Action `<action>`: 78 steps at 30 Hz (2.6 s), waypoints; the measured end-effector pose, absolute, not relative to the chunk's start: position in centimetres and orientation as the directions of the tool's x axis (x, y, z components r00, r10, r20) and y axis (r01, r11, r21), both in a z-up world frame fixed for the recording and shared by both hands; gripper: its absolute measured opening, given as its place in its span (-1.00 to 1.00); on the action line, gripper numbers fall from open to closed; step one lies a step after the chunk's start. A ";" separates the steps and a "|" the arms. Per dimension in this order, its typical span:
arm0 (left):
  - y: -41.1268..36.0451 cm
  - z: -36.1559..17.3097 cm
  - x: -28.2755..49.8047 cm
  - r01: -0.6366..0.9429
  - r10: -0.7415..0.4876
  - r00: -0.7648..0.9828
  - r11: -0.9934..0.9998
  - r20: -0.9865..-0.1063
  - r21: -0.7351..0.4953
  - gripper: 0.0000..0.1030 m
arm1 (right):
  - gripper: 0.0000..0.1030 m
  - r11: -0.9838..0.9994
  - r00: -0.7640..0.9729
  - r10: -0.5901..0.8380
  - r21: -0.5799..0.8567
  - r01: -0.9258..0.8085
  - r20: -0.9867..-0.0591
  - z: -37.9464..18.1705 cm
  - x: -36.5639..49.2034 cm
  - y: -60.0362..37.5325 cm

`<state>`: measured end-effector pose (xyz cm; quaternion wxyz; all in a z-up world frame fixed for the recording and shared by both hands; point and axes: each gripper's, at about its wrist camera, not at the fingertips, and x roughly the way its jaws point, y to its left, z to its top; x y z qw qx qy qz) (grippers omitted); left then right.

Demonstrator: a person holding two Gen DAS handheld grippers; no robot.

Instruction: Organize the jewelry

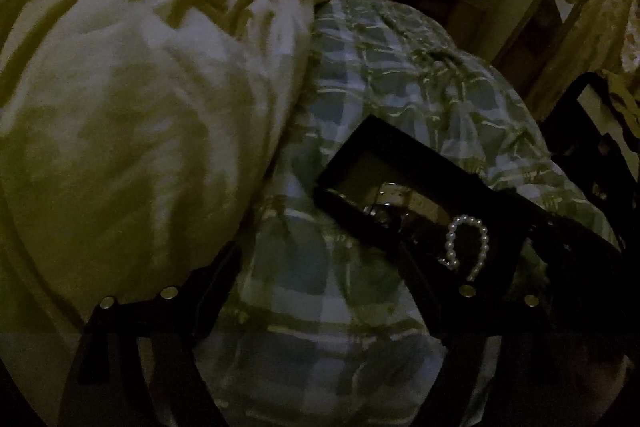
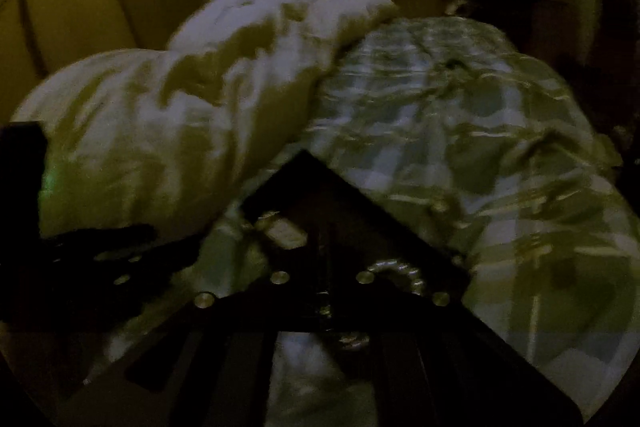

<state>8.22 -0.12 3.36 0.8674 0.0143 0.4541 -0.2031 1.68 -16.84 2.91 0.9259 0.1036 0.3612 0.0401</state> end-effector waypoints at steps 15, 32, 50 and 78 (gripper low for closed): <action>2.7 2.9 8.5 0.292 -0.337 0.520 0.934 -0.785 -0.208 0.65 | -0.61 0.947 0.591 0.287 0.130 -0.294 -0.754 0.1 -0.9 -9.6; 2.5 2.8 8.3 0.312 -0.300 0.521 0.938 -0.799 -0.149 0.65 | -0.61 0.965 0.461 0.240 0.158 -0.210 -0.854 -5.0 2.7 -8.9; 1.9 2.2 8.1 0.332 -0.302 0.498 0.932 -0.813 -0.144 0.65 | -0.90 0.966 0.436 0.238 0.164 -0.199 -0.868 -5.6 3.2 -8.7; -2.0 3.4 8.5 0.410 -0.373 0.522 0.898 -0.767 -0.157 0.68 | -0.90 0.963 0.720 0.190 0.271 -0.003 -0.667 3.2 2.5 -17.9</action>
